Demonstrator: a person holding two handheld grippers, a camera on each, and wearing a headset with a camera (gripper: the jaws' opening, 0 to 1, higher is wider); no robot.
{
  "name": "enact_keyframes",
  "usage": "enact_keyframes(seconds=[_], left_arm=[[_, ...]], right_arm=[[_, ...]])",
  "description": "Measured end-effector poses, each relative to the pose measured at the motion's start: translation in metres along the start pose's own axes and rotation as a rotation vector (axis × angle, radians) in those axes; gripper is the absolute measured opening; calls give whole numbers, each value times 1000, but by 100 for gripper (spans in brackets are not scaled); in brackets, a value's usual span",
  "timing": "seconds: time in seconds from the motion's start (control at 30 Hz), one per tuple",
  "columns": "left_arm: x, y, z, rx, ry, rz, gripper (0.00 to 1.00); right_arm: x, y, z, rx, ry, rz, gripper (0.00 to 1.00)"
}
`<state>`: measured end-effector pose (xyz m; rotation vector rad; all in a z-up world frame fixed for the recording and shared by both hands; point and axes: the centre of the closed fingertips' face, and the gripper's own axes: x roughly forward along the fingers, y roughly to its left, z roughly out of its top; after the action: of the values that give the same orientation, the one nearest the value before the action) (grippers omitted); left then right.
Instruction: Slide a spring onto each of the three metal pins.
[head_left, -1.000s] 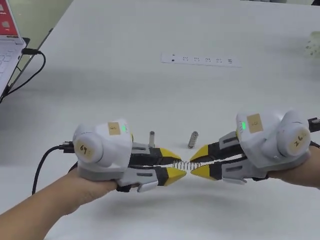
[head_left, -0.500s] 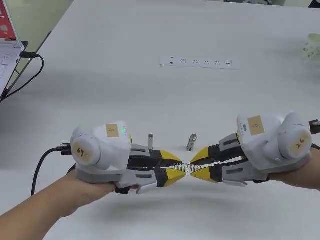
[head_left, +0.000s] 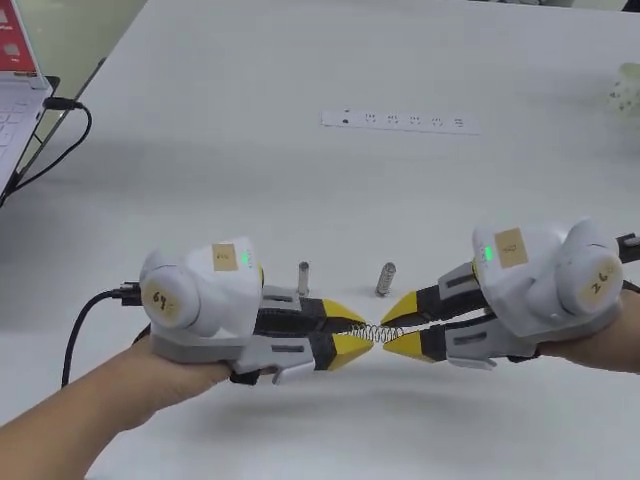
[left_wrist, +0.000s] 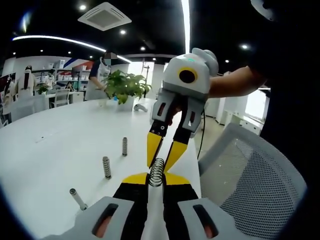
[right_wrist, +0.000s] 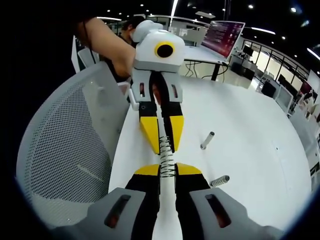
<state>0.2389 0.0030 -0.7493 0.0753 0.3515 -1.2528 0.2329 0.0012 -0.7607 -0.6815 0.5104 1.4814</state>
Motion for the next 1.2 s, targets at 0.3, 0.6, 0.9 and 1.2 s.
enact_keyframes(seconds=[0.3, 0.6, 0.9, 1.2], left_arm=[[2, -4, -1, -4, 8, -11, 2], [0, -4, 1, -13, -1, -20, 2], [-2, -3, 0, -19, -1, -20, 2], [-3, -3, -7, -27, 15, -24, 2]], right_arm=[[-2, 3, -2, 46, -23, 9, 11], [-1, 4, -10, 55, -6, 9, 12], [-2, 2, -6, 91, -38, 3, 8], [-4, 3, -1, 87, -26, 10, 7]])
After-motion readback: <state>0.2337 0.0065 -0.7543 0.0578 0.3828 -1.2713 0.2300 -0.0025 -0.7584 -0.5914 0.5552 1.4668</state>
